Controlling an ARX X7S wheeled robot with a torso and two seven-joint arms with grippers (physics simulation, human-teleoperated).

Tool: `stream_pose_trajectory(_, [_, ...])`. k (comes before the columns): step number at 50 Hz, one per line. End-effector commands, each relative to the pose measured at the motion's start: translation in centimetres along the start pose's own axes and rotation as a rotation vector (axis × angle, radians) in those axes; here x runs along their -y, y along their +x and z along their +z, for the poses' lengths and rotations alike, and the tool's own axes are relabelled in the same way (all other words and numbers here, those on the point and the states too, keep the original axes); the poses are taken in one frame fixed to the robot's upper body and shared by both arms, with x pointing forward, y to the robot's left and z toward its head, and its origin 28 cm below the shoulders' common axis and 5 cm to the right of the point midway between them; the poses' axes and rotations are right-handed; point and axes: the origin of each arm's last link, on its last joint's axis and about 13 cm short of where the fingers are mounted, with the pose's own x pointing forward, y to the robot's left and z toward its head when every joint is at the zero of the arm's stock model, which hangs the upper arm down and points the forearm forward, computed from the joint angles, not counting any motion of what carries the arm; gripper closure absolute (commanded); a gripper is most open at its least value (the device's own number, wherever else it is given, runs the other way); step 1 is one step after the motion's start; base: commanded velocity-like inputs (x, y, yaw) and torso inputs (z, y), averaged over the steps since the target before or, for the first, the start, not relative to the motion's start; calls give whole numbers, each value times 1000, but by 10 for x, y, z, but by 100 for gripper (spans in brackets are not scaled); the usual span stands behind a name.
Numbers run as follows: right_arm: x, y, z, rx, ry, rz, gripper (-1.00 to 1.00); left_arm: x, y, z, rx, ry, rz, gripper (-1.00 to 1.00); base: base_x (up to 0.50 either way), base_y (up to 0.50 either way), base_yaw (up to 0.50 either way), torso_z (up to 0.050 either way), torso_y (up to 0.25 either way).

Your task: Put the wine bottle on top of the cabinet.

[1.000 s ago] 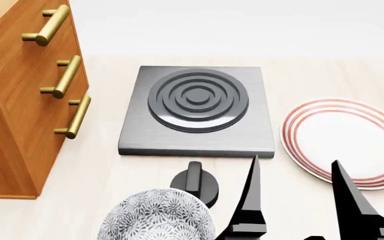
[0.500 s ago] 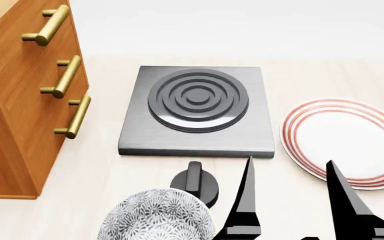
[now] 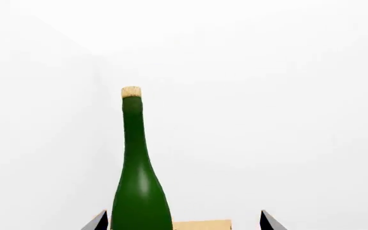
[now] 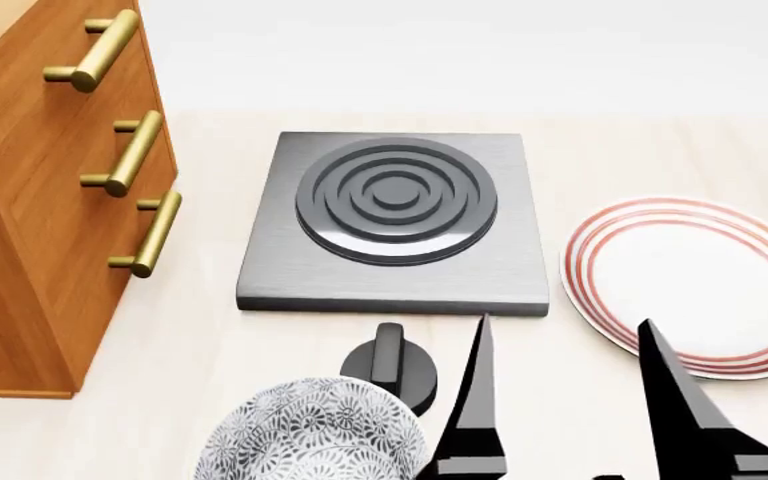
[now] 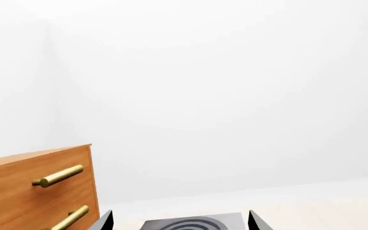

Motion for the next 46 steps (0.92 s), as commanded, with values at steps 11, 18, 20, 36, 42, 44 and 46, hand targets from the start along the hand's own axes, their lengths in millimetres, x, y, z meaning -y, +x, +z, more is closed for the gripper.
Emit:
stream_pose_trajectory(11, [-4, 1, 2, 28, 3, 27, -100, 29, -95, 11, 132, -66, -210, -100, 0, 0, 0, 0, 0])
stream_pose_trajectory(18, [-6, 0, 1, 26, 2, 37, -100, 34, -118, 0, 113, -72, -241, -100, 0, 0, 0, 0, 0])
stream_pose_trajectory(20, [-7, 0, 1, 25, 4, 41, -100, 34, -124, -3, 110, -69, -239, -100, 0, 0, 0, 0, 0])
stream_pose_trajectory(36, [-12, 0, 1, 22, 4, 62, -100, 47, -165, -19, 46, -158, -257, -100, 0, 0, 0, 0, 0])
stream_pose_trajectory(42, [-13, 0, 1, 24, 4, 65, -100, 50, -169, -21, 39, -161, -274, -100, 0, 0, 0, 0, 0])
stream_pose_trajectory(44, [-12, 0, 1, 24, 4, 65, -100, 52, -171, -20, 42, -167, -285, -100, 0, 0, 0, 0, 0])
stream_pose_trajectory(46, [-12, -1, 2, 25, 3, 65, -100, 53, -172, -20, 42, -160, -296, -100, 0, 0, 0, 0, 0])
